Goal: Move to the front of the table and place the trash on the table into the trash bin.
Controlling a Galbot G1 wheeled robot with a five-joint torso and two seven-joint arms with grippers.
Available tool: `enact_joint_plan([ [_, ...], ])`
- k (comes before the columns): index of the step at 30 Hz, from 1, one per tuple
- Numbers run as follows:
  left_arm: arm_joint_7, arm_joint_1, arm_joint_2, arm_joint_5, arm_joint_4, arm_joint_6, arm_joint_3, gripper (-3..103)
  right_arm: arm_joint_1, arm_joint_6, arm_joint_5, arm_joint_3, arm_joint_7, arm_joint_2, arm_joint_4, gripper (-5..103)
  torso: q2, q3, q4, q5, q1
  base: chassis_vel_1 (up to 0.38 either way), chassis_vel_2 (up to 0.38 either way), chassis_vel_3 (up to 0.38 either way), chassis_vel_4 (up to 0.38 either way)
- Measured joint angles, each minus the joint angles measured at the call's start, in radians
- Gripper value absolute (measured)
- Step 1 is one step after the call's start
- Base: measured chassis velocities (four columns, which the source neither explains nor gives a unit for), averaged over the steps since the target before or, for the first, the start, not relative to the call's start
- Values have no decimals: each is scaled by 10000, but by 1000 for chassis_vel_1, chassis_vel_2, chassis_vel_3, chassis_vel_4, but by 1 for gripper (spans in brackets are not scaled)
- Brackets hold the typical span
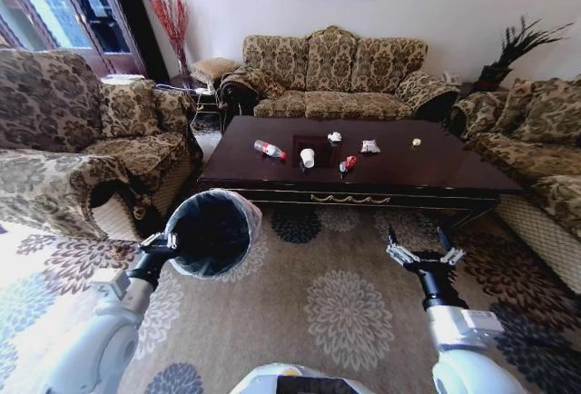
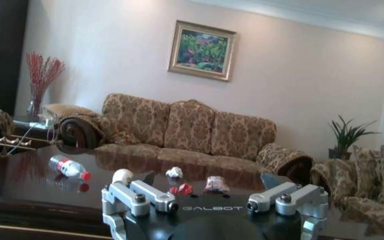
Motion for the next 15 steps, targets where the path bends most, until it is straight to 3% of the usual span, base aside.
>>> enact_joint_plan([
  [15,-59,-57,-139,-156,-204,324,451,0,310,-34,284,155,-294,180,-179,100,625,363,-1,1,263,0,0,0,0],
])
